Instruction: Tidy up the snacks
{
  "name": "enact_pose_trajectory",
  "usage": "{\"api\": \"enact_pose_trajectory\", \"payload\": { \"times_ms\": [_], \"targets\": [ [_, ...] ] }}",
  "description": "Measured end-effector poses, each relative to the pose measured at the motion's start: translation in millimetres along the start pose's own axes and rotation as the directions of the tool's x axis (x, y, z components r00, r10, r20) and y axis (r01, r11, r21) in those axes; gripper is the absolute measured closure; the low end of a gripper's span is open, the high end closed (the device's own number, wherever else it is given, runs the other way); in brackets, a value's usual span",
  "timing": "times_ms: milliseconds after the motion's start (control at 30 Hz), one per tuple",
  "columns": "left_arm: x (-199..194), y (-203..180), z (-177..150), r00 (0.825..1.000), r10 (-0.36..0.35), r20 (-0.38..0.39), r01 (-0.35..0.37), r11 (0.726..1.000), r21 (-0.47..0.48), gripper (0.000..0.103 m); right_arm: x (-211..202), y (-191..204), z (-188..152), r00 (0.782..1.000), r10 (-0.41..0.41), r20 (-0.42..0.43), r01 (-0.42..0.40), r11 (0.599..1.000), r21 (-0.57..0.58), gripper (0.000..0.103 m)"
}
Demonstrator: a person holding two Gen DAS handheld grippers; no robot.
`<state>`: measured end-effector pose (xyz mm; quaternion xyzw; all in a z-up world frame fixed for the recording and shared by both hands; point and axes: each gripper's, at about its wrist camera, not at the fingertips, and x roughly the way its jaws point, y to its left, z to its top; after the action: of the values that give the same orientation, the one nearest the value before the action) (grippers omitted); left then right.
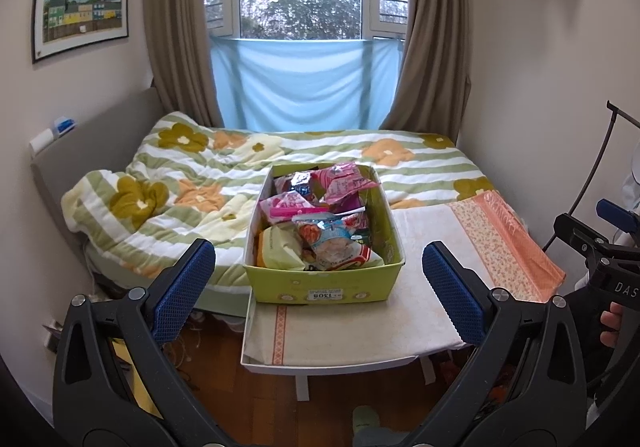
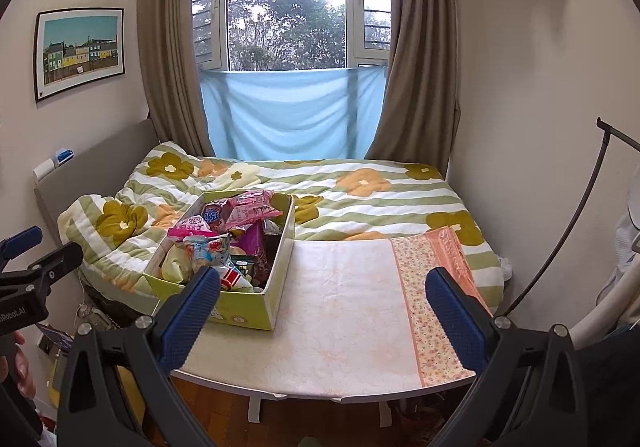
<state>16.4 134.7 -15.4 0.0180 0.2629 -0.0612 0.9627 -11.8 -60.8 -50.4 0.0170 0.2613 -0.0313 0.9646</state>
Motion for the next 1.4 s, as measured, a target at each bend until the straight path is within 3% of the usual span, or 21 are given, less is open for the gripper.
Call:
{"api": "enact_pose_trajectory", "payload": {
  "times_ms": [1400],
  "targets": [
    [0.7, 2.3, -2.0, 1.0, 0.022, 0.016, -0.022, 0.999, -0.037, 0.0, 3.6, 1.8, -4.8, 1.0, -0.02, -0.007, 0.02, 1.0, 0.017, 0.001]
  ]
}}
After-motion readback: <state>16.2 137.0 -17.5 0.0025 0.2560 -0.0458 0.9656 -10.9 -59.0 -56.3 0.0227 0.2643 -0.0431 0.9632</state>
